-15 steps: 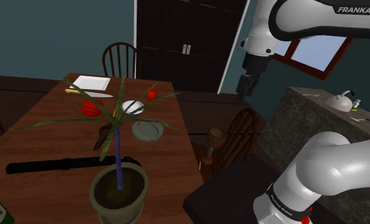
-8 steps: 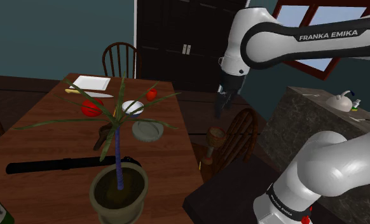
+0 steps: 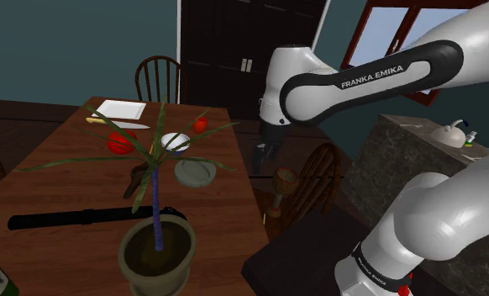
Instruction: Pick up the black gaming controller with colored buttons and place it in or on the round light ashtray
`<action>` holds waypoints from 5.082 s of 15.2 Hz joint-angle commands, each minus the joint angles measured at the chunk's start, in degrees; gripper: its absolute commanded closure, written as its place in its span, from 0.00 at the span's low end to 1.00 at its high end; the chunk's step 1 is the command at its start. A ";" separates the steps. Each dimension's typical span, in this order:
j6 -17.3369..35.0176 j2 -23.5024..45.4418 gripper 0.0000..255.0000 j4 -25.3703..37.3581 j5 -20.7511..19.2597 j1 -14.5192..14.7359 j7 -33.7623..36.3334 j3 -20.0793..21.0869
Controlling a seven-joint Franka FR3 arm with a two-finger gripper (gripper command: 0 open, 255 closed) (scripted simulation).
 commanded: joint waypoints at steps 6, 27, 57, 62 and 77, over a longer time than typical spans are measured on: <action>13.20 15.34 0.00 3.24 -3.29 0.07 7.06 5.19; 28.63 60.97 0.00 33.08 -29.36 12.88 32.16 -0.16; 28.33 60.80 1.00 33.21 -29.20 12.61 31.83 -0.02; 25.95 57.45 1.00 32.24 -27.66 11.49 30.59 1.48; 20.68 55.08 1.00 36.04 -23.80 3.11 18.88 2.38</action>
